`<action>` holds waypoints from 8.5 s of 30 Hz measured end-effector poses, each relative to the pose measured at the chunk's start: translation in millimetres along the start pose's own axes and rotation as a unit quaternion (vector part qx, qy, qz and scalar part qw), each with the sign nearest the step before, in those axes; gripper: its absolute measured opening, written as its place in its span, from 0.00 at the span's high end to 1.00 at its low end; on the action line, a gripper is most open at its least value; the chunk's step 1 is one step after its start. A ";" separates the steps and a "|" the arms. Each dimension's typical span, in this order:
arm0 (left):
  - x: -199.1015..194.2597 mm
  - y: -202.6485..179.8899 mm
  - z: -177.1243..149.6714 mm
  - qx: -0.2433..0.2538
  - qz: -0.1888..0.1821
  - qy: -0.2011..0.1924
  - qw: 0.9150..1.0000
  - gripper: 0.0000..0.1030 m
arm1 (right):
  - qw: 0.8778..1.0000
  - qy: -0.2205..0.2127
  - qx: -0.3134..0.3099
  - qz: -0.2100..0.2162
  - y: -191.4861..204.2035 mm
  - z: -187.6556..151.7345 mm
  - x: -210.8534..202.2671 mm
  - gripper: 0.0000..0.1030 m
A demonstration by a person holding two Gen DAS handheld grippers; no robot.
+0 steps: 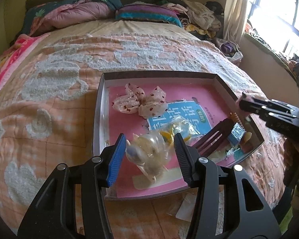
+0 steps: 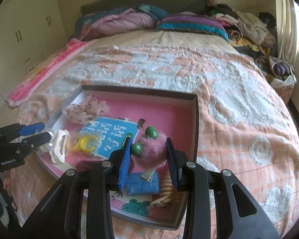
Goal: Organize jewelry
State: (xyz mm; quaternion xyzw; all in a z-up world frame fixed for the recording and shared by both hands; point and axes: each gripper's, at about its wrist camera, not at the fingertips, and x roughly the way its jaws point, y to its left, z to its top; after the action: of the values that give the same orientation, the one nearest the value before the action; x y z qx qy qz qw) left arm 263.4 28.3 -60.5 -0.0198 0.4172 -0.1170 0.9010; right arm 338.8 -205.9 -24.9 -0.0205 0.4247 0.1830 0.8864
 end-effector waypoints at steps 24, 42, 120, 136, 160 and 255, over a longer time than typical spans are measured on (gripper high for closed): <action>-45.9 -6.4 -1.1 -0.006 0.010 -0.042 0.999 0.20 | 0.998 -0.056 0.029 0.023 7.7 -27.9 -71.8 0.24; -128.2 -22.5 -13.1 -0.010 0.048 -0.116 0.992 0.09 | 0.992 -0.124 0.014 0.017 17.6 -41.8 -151.4 0.13; -67.8 -54.9 -55.8 -0.047 -0.028 -0.028 0.998 0.56 | 0.987 -0.042 -0.095 0.120 36.5 -115.5 -129.5 0.50; -94.7 -60.1 -10.5 -0.013 -0.036 -0.077 0.996 0.56 | 0.988 -0.111 -0.073 0.081 28.8 -63.5 -159.9 0.50; -36.2 -79.5 -1.6 0.018 -0.041 -0.042 0.998 0.56 | 0.995 -0.083 -0.024 0.048 -3.7 -46.7 -111.8 0.50; -129.4 -84.1 -105.6 -0.024 0.053 -0.090 0.994 0.09 | 0.993 -0.117 0.003 0.010 38.3 -132.9 -176.4 0.05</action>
State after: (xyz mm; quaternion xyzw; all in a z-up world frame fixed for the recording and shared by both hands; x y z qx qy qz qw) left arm 86.4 -17.4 -21.4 -0.0292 0.3379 -0.0569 0.9390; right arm 125.7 -249.9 29.0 0.0084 0.3192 0.1918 0.9280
